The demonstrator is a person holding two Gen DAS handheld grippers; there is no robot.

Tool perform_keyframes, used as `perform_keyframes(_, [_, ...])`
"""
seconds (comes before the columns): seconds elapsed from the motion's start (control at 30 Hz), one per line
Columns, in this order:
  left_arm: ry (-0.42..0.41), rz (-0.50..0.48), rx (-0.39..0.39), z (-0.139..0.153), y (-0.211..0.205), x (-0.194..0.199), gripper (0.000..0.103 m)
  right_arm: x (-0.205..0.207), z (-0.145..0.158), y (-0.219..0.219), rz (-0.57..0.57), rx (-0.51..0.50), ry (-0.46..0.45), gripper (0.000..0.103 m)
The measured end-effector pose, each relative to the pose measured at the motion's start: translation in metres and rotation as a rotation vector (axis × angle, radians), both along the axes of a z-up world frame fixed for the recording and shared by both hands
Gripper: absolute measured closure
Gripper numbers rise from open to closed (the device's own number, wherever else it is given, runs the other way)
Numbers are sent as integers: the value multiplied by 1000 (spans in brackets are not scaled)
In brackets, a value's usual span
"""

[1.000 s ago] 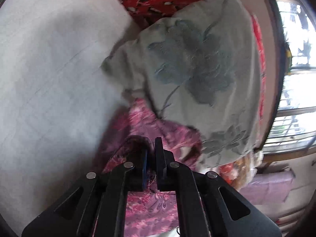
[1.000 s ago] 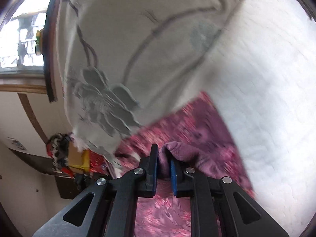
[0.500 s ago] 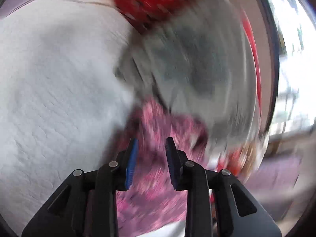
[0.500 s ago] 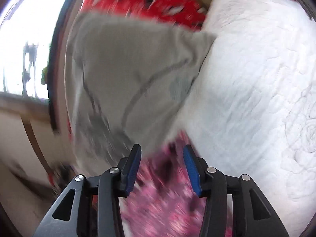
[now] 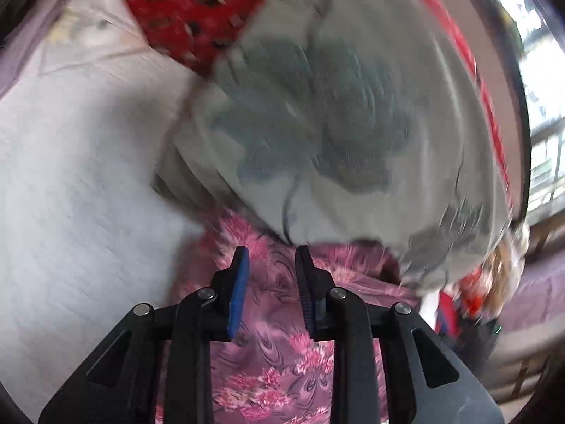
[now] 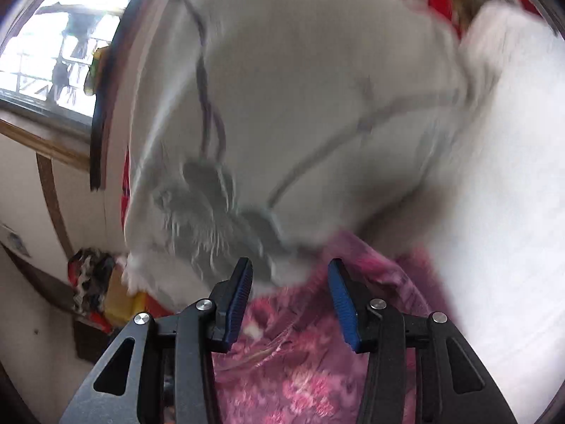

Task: Fold small clothes
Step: 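Release the shirt with both grippers and lift them away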

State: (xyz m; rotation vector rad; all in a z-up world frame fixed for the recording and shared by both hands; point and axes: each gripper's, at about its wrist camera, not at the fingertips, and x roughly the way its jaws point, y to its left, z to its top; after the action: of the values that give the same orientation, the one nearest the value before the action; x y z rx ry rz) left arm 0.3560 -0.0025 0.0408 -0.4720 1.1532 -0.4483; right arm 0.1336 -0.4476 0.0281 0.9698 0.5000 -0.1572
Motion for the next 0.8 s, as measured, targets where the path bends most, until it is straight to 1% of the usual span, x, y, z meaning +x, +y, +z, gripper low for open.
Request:
perform_keyframes(0.07, [8, -12, 14, -6, 14, -1, 78, -9, -3, -6, 5, -88, 89, 51])
perform_keyframes(0.1, [23, -14, 28, -13, 18, -2, 78, -11, -7, -8, 8, -110, 123, 50])
perform_keyframes(0.17, [79, -40, 17, -32, 30, -9, 78, -15, -21, -11, 22, -112, 185, 49])
perform_keyframes(0.23, [160, -85, -9, -55, 30, -21, 78, -15, -41, -8, 35, -102, 231, 49])
perform_keyframes(0.27, [180, -101, -15, -60, 28, -25, 78, -13, -46, -5, 45, -102, 250, 50])
perform_keyframes(0.3, [172, -111, -4, -60, 27, -31, 79, -11, -50, 1, 54, -116, 257, 53])
perform_keyframes(0.33, [118, -123, 35, -54, 24, -38, 79, -9, -48, 9, 75, -140, 233, 60])
perform_keyframes(0.37, [82, -130, 61, -49, 21, -41, 82, -8, -39, 17, 96, -194, 205, 93])
perform_keyframes(0.4, [50, -123, 91, -43, 19, -42, 95, -9, -33, 20, 94, -241, 187, 97])
perform_keyframes(0.43, [42, -107, 124, -40, 18, -41, 100, -11, -25, 22, 70, -283, 169, 97])
perform_keyframes(0.47, [56, -87, 152, -43, 17, -37, 100, -13, -21, 22, 41, -295, 158, 98])
perform_keyframes(0.5, [80, -59, 190, -48, 18, -33, 100, -14, -22, 17, 24, -301, 174, 98])
perform_keyframes(0.53, [101, -38, 217, -53, 20, -31, 100, -9, -30, 11, 14, -283, 235, 98])
perform_keyframes(0.6, [103, -19, 184, -53, 29, -36, 100, -2, -55, 4, 62, -230, 377, 97])
perform_keyframes(0.63, [107, -13, 153, -50, 35, -41, 100, -9, -52, 6, 45, -243, 341, 96])
perform_keyframes(0.67, [114, -18, 131, -49, 41, -47, 100, -19, -45, 7, 33, -241, 298, 89])
perform_keyframes(0.7, [116, -23, 108, -47, 48, -56, 100, -32, -41, 6, 20, -219, 264, 87])
perform_keyframes(0.73, [104, -29, 71, -41, 56, -71, 100, -47, -40, 6, 29, -176, 238, 84])
perform_keyframes(0.8, [83, -55, 30, -36, 69, -99, 100, -74, -44, 10, 52, -133, 237, 67])
